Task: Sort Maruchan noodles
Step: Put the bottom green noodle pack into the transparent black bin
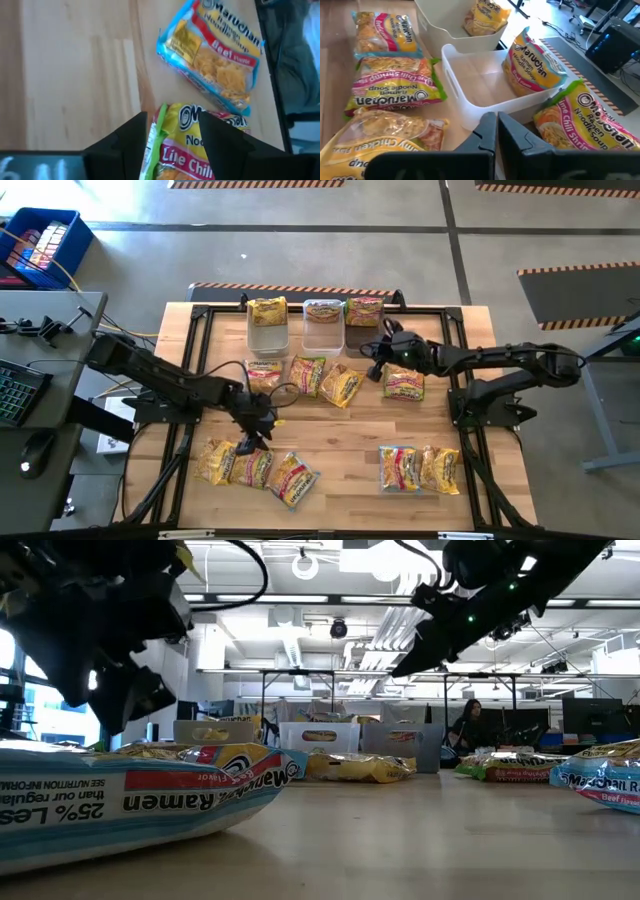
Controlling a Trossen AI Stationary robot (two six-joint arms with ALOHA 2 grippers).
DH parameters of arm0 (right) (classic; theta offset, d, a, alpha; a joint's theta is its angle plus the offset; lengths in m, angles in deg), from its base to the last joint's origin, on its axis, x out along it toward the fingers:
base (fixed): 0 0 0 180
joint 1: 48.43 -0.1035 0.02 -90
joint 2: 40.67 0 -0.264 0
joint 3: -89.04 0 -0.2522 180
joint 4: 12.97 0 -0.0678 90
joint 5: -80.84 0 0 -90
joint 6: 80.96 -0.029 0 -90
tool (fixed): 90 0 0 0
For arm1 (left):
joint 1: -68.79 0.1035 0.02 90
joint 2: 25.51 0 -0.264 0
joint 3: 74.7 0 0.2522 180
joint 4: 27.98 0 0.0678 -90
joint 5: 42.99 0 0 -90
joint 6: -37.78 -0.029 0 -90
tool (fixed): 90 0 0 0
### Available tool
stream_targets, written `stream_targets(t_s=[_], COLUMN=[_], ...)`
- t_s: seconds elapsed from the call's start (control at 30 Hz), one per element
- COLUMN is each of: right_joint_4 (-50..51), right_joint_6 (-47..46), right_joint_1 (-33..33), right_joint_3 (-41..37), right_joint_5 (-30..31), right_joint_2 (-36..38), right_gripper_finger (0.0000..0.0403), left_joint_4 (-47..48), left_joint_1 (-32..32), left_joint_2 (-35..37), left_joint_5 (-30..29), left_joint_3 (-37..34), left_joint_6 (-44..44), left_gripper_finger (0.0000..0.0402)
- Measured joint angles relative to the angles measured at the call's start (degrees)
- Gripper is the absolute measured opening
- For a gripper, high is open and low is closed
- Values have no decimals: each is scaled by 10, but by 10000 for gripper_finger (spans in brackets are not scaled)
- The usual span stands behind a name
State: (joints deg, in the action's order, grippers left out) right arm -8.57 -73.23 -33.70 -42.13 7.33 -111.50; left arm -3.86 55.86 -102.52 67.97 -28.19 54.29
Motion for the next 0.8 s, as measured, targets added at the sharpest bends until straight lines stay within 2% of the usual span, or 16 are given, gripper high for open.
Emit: stream_targets(t_s=[0.3, 0.4, 0.53, 0.63, 0.8], right_joint_4=[-1, 0, 10, 45, 134], right_joint_6=[0, 0, 0, 0, -13], right_joint_1=[-3, -3, -3, -3, -2], right_joint_3=[0, 0, 0, 2, 28], right_joint_5=[0, -6, -29, -20, 48], right_joint_2=[0, 0, 0, 9, 62], right_gripper_finger=[0, 0, 0, 1, 14], left_joint_4=[-7, -11, -9, 2, 20], left_joint_1=[-12, -14, -13, -8, -4], left_joint_2=[-75, -80, -73, -60, -18], left_joint_5=[7, 11, 14, 10, 1], left_joint_3=[2, 2, 2, 1, 1], left_joint_6=[-16, -28, -39, -42, -46], left_gripper_finger=[165, 132, 62, 13, 7])
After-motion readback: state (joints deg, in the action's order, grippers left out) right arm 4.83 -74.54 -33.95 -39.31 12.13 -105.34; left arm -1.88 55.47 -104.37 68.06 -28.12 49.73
